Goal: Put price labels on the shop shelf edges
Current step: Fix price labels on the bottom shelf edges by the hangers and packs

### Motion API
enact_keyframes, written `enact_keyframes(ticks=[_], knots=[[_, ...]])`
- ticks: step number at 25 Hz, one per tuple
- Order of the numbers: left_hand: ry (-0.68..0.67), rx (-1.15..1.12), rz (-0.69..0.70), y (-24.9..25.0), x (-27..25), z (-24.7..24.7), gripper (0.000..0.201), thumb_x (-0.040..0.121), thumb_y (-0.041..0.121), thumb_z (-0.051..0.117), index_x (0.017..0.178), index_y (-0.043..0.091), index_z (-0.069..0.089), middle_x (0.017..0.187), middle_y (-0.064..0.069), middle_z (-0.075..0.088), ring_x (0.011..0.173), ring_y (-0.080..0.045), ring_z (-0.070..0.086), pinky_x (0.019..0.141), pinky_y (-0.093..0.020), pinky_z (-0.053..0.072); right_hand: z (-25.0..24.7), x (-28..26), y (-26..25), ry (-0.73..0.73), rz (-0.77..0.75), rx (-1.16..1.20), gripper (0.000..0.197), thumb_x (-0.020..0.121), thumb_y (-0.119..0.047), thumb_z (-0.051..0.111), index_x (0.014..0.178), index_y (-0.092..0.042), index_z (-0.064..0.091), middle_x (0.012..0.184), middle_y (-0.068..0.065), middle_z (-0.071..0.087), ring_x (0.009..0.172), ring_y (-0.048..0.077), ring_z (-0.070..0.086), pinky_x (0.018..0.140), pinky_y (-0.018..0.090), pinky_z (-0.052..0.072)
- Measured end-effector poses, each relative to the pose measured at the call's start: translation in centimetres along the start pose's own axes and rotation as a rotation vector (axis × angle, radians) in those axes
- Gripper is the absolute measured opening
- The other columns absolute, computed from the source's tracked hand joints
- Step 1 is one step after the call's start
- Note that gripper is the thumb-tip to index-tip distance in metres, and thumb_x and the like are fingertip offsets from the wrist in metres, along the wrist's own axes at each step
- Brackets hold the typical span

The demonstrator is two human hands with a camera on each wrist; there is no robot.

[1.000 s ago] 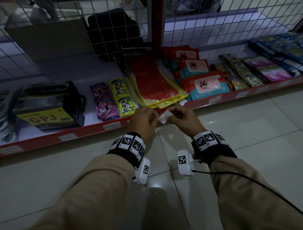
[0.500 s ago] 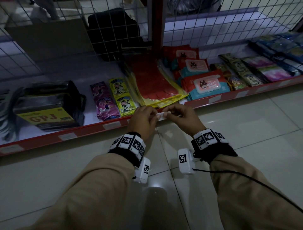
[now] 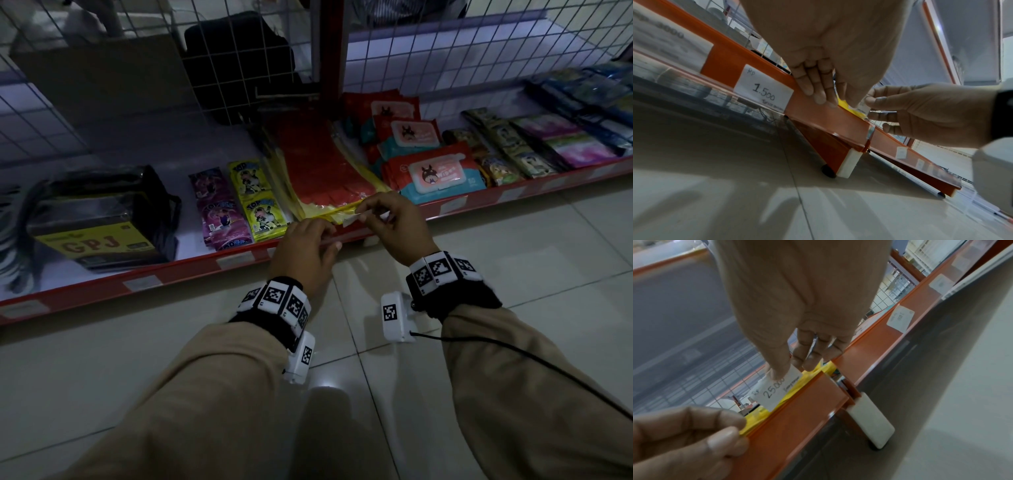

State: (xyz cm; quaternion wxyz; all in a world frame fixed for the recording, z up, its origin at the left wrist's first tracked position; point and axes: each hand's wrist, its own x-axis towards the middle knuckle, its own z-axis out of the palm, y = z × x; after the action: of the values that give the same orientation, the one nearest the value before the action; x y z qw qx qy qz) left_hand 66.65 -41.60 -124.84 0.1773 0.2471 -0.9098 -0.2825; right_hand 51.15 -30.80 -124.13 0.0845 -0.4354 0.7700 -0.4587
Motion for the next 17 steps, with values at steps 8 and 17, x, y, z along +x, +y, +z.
enact_keyframes(ticks=[8,17], knots=[[0.001,0.139,0.046,0.3,-0.1,0.6,0.037,0.092,0.027,0.054,0.129,0.022,0.051,0.112,-0.003,0.054,0.105,-0.023,0.044,0.090,-0.036,0.039,0.5,-0.5,0.7,-0.055,-0.008,-0.200,0.010,0.081,-0.018,0.071,0.090,-0.023,0.072,0.092,-0.006,0.053,0.098,0.019,0.044,0.085,0.029,0.038],[0.017,0.276,0.059,0.7,0.0,1.3,0.030,0.093,0.032,0.053,0.120,0.020,0.059,0.108,-0.003,0.051,0.102,-0.024,0.043,0.087,-0.036,0.036,0.3,-1.4,0.4,0.024,-0.130,-0.330,0.019,0.077,-0.015,0.071,0.096,-0.013,0.069,0.097,0.007,0.057,0.095,0.026,0.049,0.079,0.037,0.044]])
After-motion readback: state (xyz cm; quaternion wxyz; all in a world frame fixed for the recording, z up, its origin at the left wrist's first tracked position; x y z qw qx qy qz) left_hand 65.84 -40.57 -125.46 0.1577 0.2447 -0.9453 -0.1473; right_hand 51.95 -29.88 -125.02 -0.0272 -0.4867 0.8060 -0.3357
